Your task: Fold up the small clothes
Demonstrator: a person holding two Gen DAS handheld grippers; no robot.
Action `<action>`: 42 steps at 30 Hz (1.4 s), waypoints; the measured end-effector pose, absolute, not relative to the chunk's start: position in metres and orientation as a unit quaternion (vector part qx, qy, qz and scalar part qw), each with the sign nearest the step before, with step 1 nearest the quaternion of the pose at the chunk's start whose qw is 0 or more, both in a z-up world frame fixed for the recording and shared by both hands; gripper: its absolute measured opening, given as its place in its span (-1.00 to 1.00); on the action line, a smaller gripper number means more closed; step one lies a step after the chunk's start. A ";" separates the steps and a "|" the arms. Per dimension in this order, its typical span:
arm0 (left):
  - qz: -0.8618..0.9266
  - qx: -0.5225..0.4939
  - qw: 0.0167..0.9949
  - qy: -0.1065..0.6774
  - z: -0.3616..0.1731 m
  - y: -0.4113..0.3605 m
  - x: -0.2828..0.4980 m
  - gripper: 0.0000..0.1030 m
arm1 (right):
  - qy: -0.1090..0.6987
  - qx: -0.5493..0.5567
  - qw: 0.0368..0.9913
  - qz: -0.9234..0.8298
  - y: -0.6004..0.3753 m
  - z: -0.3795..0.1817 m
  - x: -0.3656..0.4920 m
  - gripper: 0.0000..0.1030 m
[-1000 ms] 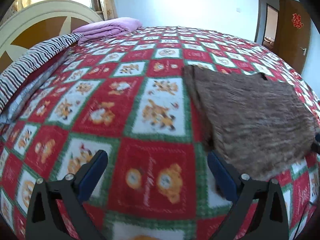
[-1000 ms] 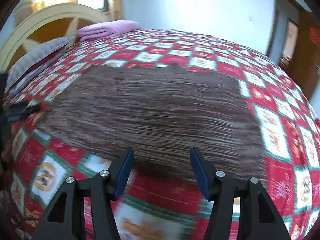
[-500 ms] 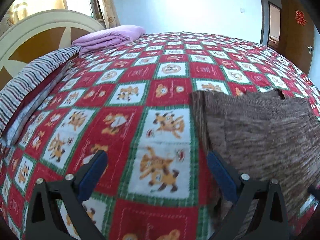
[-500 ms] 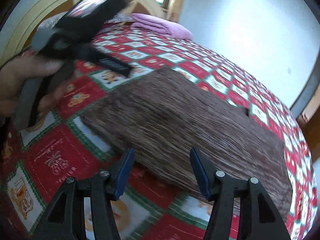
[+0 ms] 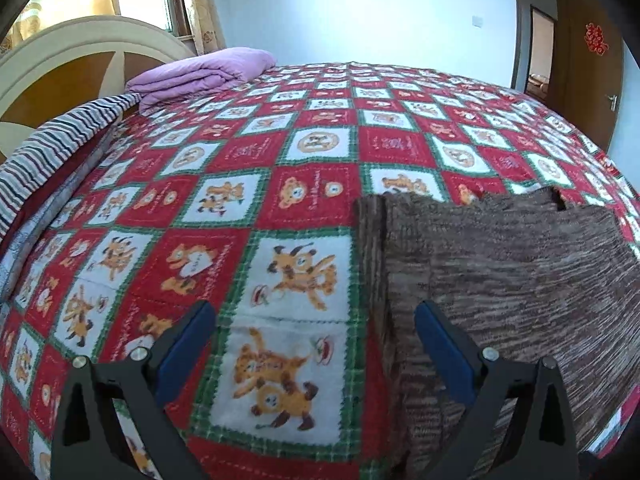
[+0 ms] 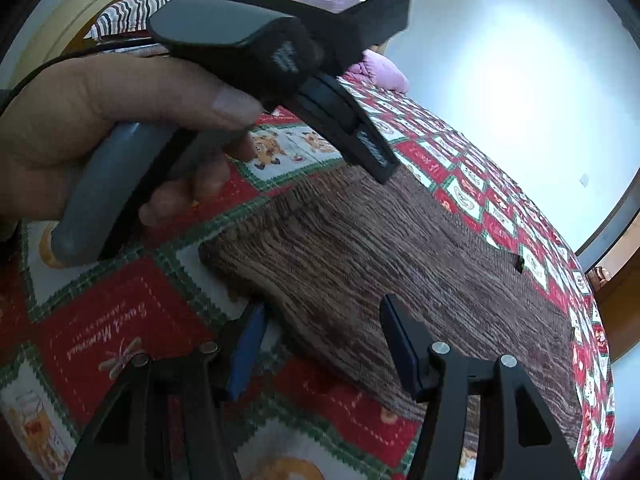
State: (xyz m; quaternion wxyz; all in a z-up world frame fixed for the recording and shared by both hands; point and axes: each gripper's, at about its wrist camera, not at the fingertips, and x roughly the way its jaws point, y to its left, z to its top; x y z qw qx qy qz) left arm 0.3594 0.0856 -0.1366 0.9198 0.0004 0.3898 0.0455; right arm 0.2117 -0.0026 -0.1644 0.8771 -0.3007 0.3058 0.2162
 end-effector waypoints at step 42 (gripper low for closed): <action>-0.112 -0.192 0.872 0.436 -0.154 0.104 0.418 -0.83 | 0.298 -0.267 0.879 0.260 0.020 -0.157 0.208 -0.85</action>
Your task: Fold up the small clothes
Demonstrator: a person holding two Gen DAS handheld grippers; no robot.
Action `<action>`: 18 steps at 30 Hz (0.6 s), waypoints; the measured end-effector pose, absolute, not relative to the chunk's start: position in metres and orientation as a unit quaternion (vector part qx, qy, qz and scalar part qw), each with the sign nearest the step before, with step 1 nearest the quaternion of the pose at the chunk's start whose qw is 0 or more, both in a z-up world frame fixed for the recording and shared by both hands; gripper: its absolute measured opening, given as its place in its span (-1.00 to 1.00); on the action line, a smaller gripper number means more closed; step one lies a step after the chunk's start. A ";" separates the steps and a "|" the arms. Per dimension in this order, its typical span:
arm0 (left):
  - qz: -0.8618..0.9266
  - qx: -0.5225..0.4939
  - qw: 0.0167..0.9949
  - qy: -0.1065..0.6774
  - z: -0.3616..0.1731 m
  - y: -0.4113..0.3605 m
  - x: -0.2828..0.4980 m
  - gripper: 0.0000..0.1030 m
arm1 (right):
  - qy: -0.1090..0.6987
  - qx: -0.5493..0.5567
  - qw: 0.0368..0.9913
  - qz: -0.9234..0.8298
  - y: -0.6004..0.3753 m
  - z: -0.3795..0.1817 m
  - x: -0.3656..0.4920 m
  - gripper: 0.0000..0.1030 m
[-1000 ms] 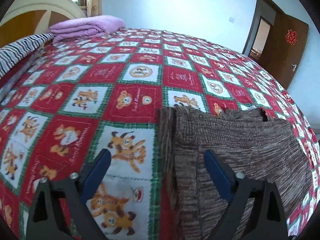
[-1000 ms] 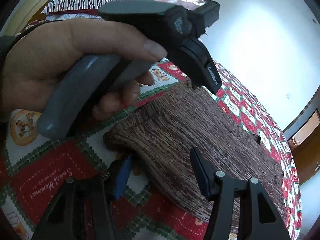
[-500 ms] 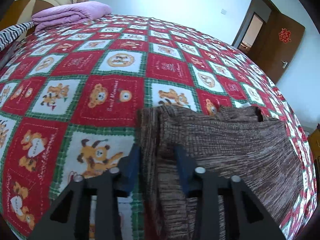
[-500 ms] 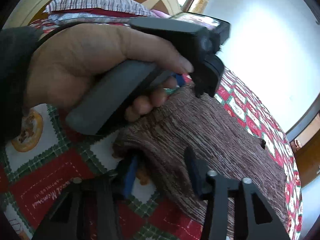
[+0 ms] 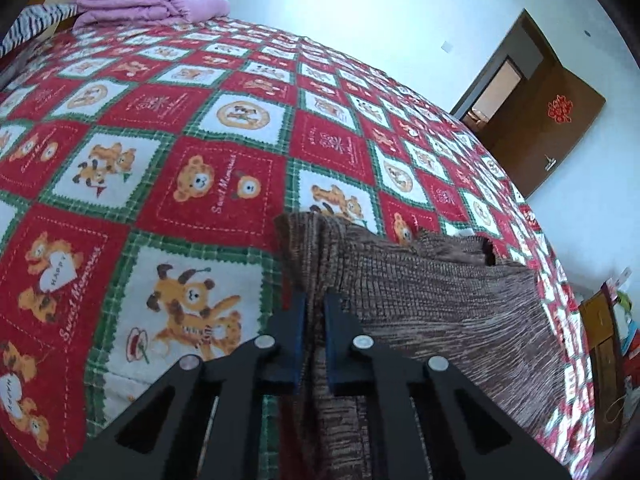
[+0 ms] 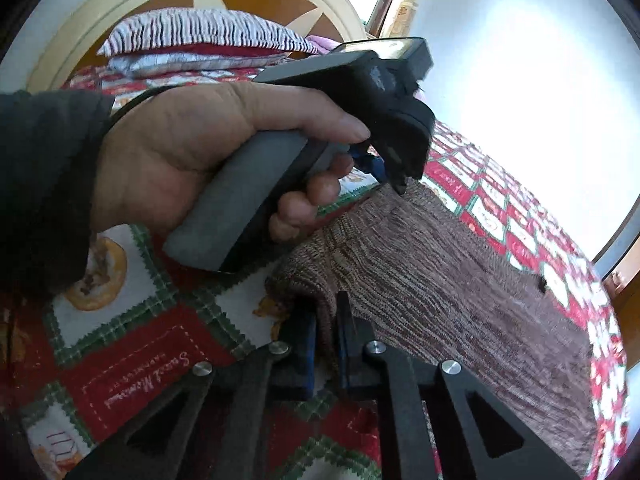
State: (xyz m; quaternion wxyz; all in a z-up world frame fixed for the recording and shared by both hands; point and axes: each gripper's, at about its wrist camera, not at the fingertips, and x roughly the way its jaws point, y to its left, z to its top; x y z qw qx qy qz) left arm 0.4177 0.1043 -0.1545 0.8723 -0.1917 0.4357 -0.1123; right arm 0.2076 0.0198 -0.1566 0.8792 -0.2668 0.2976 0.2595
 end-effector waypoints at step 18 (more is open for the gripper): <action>-0.171 -0.212 0.869 0.414 -0.094 0.052 0.413 -0.83 | 0.305 -0.082 0.913 0.258 -0.079 -0.117 0.221 -0.87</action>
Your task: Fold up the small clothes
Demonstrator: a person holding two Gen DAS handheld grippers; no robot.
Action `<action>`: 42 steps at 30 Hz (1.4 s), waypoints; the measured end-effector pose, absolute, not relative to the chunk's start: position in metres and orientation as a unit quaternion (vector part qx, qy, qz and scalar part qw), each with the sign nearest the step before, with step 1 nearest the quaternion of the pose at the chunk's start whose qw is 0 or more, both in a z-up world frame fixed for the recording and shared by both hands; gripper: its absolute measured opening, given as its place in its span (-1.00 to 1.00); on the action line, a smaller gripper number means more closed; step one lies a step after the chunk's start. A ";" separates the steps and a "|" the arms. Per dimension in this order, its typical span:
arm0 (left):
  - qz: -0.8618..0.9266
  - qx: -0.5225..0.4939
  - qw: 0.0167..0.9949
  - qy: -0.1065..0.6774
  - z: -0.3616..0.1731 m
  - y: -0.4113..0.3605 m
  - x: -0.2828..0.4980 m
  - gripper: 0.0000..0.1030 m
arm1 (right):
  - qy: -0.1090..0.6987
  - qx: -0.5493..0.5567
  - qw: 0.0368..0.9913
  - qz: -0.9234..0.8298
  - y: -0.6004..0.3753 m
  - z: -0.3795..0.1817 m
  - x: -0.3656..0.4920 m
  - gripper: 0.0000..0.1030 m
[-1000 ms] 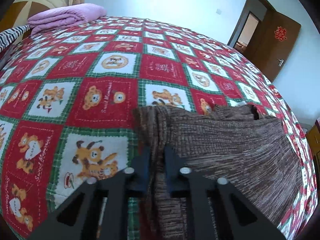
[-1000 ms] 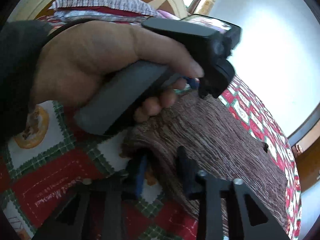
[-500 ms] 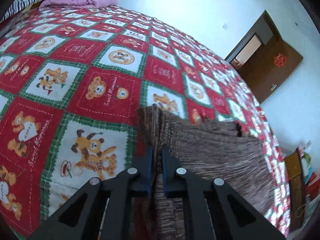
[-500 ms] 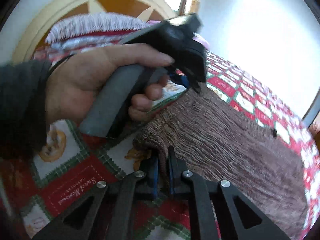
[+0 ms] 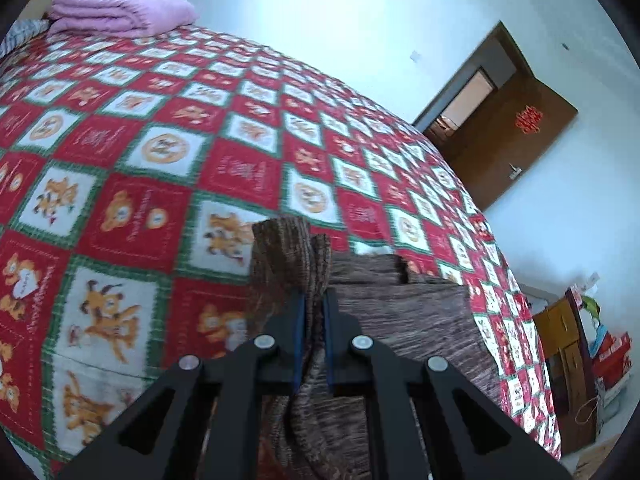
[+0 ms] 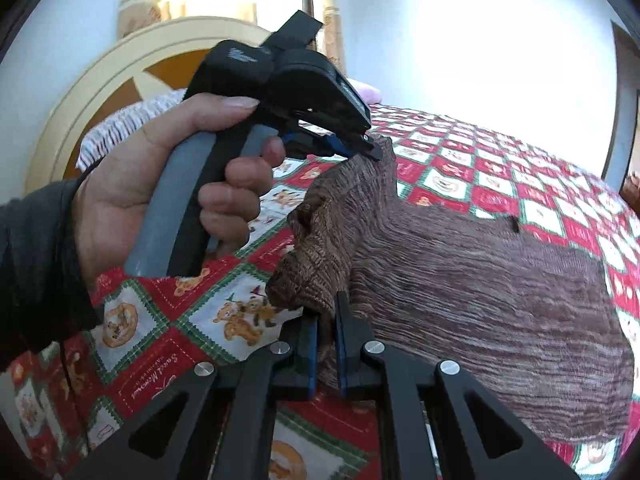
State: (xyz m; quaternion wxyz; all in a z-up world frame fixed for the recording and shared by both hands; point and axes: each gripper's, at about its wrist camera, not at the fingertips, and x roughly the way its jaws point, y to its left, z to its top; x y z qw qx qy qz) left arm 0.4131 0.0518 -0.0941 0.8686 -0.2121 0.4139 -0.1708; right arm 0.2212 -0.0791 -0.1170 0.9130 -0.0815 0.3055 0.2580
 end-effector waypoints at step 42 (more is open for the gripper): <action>-0.263 -0.102 0.853 0.438 -0.073 -0.202 0.452 -0.84 | 0.342 0.126 0.922 0.134 -0.330 -0.108 0.218 -0.92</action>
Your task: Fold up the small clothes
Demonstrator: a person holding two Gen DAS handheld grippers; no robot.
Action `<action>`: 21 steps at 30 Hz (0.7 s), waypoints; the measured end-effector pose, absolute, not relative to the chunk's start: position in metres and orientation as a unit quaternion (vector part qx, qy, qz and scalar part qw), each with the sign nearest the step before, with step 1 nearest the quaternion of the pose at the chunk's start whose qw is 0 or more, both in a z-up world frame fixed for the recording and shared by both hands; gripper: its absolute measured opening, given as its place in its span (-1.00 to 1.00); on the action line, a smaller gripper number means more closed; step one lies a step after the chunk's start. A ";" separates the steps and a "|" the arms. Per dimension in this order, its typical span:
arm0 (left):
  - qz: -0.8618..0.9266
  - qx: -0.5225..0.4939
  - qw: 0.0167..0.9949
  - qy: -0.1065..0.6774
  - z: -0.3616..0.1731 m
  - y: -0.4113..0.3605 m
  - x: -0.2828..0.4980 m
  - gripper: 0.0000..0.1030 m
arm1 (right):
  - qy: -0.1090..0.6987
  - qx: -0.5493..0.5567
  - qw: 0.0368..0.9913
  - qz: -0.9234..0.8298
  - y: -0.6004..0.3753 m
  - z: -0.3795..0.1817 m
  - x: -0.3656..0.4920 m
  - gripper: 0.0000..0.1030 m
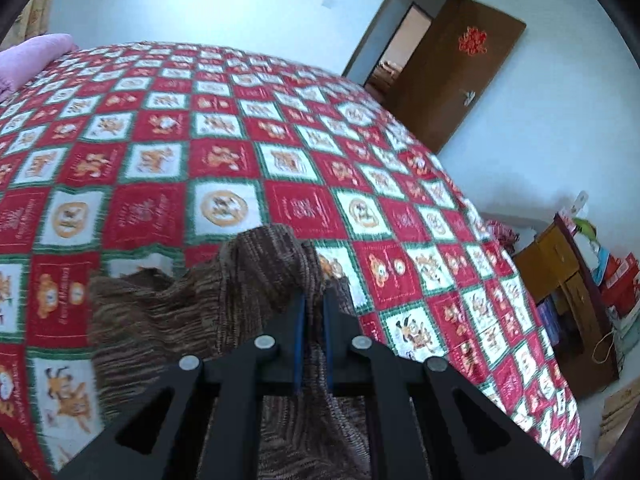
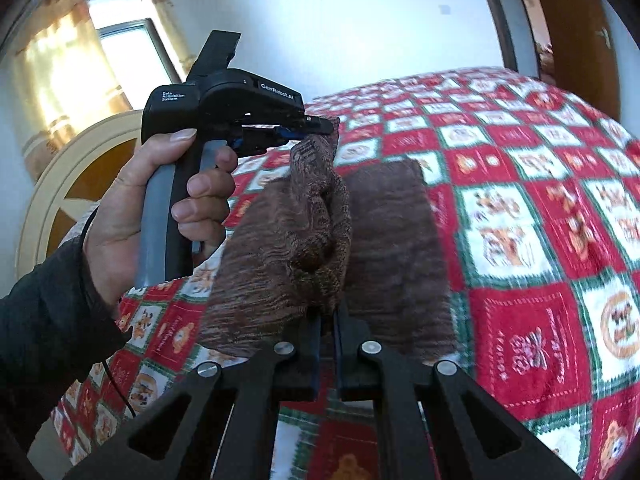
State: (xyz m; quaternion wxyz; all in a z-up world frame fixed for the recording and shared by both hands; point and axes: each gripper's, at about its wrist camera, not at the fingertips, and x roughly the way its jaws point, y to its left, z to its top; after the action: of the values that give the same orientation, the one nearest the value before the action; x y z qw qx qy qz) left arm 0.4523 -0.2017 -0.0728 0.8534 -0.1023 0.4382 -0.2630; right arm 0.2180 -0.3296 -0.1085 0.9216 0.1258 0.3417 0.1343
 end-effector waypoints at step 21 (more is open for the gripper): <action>-0.241 0.008 0.879 0.411 -0.083 -0.230 0.408 0.22 | 0.402 0.215 0.885 0.094 -0.383 -0.151 0.230 -0.92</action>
State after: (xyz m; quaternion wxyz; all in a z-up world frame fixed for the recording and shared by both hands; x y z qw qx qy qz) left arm 0.4081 -0.2299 -0.0830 0.8791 0.0077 0.4111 -0.2411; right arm 0.2296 -0.3827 -0.1512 0.8848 0.2152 0.4024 0.0941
